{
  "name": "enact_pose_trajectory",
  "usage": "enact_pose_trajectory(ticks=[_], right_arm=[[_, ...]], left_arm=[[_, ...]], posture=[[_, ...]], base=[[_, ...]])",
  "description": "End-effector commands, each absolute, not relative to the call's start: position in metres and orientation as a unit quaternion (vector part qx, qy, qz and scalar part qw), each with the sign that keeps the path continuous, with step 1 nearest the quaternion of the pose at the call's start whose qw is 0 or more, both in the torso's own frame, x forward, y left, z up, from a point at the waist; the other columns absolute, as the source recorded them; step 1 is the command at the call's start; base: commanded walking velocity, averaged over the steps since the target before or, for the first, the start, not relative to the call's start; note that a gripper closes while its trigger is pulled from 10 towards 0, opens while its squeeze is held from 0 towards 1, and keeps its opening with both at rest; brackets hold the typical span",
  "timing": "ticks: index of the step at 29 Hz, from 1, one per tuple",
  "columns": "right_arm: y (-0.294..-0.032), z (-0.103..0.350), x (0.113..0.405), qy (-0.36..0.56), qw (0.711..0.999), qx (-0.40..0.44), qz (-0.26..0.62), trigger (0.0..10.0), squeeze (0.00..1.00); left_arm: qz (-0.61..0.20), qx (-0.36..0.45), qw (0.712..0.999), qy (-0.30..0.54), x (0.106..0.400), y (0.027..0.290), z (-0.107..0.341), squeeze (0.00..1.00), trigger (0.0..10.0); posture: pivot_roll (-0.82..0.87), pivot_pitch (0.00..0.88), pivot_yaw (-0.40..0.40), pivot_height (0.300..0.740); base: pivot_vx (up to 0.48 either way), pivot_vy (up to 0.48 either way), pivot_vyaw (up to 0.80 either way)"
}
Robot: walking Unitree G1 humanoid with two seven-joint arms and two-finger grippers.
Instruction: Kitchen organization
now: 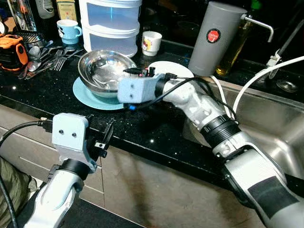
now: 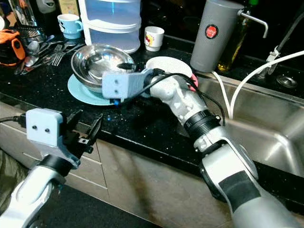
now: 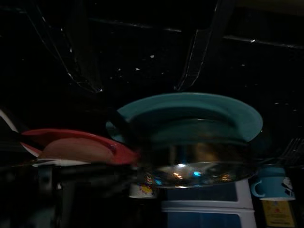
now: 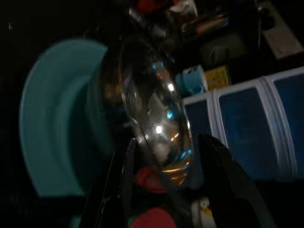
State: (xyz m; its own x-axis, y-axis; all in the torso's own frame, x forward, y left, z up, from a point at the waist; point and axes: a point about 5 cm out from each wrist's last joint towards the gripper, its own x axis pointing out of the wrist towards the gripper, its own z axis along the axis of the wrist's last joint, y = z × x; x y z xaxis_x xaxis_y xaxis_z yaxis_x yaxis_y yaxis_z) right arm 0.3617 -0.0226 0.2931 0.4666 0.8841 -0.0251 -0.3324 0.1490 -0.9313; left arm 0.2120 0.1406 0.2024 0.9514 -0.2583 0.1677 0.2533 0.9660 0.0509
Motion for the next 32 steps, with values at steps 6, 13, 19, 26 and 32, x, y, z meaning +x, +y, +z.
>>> enact_pose_trajectory(ticks=[6,13,19,26,32], right_arm=[[-0.025,0.293,0.361,-0.276,0.707,-0.477,0.444,10.0,0.00],[-0.028,0.287,0.363,-0.260,0.682,-0.522,0.441,10.0,0.00],[-0.030,0.280,0.368,-0.242,0.655,-0.580,0.420,10.0,0.00],[-0.030,0.280,0.371,-0.238,0.648,-0.602,0.401,10.0,0.00],[-0.029,0.282,0.374,-0.243,0.652,-0.611,0.378,10.0,0.00]], left_arm=[[-0.128,0.010,0.989,-0.078,0.213,0.139,0.197,0.00,10.0],[-0.128,0.010,0.989,-0.078,0.213,0.139,0.198,0.00,10.0],[-0.128,0.009,0.989,-0.078,0.213,0.139,0.198,0.00,10.0],[-0.129,0.010,0.989,-0.079,0.213,0.139,0.198,0.00,10.0],[-0.130,0.009,0.988,-0.079,0.213,0.139,0.198,0.00,10.0]], posture=[[0.16,0.012,-0.124,0.740],[0.16,0.011,-0.125,0.740],[0.16,0.012,-0.124,0.740],[0.16,0.010,-0.123,0.740],[0.16,0.009,-0.123,0.740]], base=[[0.000,0.000,0.00],[0.000,0.000,0.00],[0.000,0.000,0.00],[0.000,0.000,0.00],[0.000,0.000,0.00]])
